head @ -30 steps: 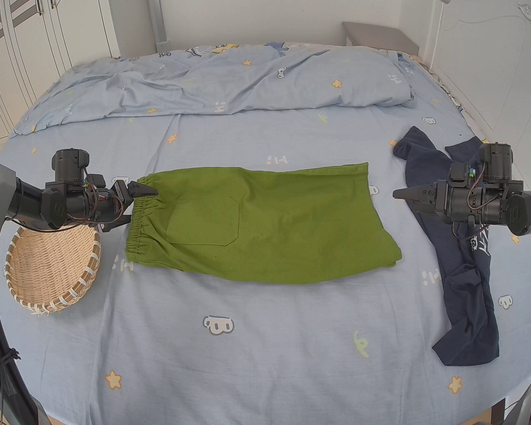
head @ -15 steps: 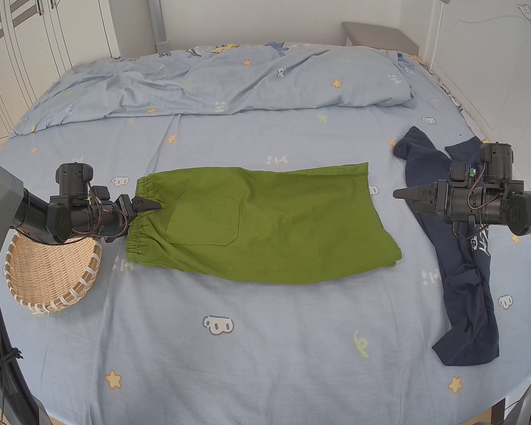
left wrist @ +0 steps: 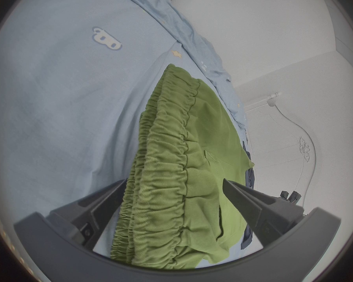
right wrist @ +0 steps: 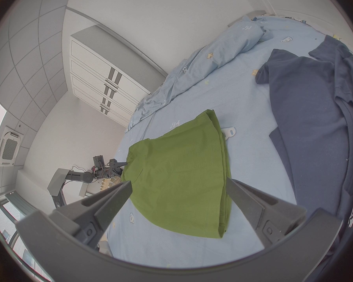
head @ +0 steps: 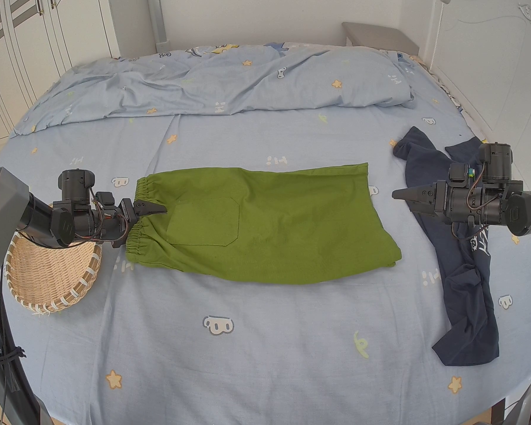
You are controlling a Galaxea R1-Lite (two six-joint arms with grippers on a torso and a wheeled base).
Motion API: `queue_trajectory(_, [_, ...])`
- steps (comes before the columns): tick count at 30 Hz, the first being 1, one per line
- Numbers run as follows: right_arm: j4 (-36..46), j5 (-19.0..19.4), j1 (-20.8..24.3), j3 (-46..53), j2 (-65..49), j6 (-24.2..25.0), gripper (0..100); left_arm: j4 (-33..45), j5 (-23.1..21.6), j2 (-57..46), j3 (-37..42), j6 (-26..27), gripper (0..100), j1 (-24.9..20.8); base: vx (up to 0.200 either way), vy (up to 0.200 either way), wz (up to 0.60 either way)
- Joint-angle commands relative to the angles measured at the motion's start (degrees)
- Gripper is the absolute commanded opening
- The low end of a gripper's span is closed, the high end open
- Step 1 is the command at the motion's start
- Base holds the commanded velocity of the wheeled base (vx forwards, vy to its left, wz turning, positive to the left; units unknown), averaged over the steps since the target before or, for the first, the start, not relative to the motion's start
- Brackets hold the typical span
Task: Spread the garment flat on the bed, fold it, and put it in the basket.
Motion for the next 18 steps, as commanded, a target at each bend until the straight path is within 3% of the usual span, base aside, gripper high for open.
queue_trajectory(1, [-0.03, 0.02, 0.11, 0.04, 0.16, -0.02, 100, -0.17, -0.44, 2.09, -0.04, -0.32, 100, -0.07, 0.0, 0.0, 0.0])
queue_trajectory(10, [-0.03, 0.02, 0.11, 0.04, -0.2, -0.02, 100, -1.57, -0.79, 2.45, -0.3, -0.49, 100, 0.11, 0.0, 0.0, 0.0])
queue_trajectory(11, [-0.03, 0.02, 0.11, 0.04, -0.28, -0.02, 100, -1.49, -0.79, 2.53, -0.65, -0.49, 0, 0.11, 0.0, 0.0, 0.0])
queue_trajectory(18, [-0.03, 0.02, 0.11, -0.05, -0.28, -0.02, 100, -1.57, -0.79, 3.24, -1.53, -0.49, 0, -0.07, 0.0, 0.0, 0.0])
